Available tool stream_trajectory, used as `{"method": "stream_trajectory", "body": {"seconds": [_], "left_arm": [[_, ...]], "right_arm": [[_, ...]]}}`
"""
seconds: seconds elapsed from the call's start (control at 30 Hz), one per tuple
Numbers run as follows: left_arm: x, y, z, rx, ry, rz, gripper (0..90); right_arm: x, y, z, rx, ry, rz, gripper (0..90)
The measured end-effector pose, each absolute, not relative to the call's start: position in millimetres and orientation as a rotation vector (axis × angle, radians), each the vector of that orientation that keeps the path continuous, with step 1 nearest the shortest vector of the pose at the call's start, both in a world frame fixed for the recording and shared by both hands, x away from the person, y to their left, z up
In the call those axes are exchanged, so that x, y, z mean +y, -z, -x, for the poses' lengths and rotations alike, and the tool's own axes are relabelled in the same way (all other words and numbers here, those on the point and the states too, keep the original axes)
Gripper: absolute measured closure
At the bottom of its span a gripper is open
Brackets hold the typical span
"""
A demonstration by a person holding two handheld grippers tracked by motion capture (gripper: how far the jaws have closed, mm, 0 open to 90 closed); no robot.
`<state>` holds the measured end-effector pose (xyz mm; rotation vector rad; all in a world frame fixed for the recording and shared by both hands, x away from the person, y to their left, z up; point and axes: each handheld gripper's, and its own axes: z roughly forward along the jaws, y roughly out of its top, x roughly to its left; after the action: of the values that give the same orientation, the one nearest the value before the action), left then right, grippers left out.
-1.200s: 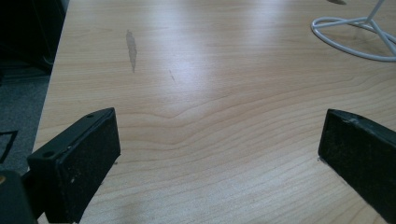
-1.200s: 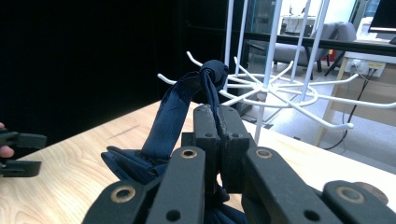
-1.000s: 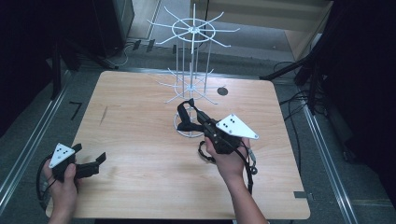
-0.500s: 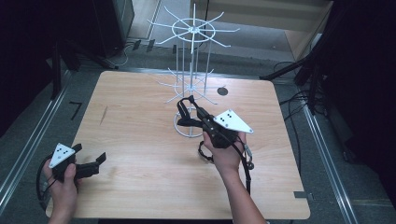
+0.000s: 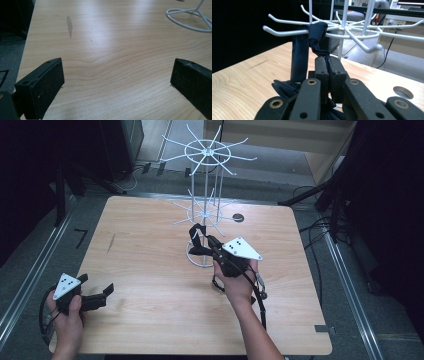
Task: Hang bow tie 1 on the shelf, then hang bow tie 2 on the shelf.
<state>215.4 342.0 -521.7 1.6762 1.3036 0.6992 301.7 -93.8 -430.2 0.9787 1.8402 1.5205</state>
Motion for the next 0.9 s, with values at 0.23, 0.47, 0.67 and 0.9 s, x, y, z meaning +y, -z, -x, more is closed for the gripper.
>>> {"method": "stream_trajectory", "body": {"seconds": [0.23, 0.47, 0.67, 0.9], "left_arm": [[342.1, 521.5, -214.4, 1.302, -0.701, -1.679, 0.0], [341.7, 521.4, -215.0, 1.303, -0.699, -1.689, 0.0], [341.6, 521.5, -215.0, 1.303, -0.7, -1.69, 0.0], [341.4, 521.4, -214.9, 1.302, -0.698, -1.692, 0.0]], "right_arm": [[-91.9, 436.6, -300.5, 1.828, -1.517, -0.982, 53.6], [-99.7, 439.1, -296.4, 1.85, -1.516, -0.987, 40.3], [-108.8, 442.7, -290.7, 1.875, -1.516, -0.991, 38.0], [-121.6, 449.3, -286.0, 1.879, -1.507, -1.008, 38.5]]}}
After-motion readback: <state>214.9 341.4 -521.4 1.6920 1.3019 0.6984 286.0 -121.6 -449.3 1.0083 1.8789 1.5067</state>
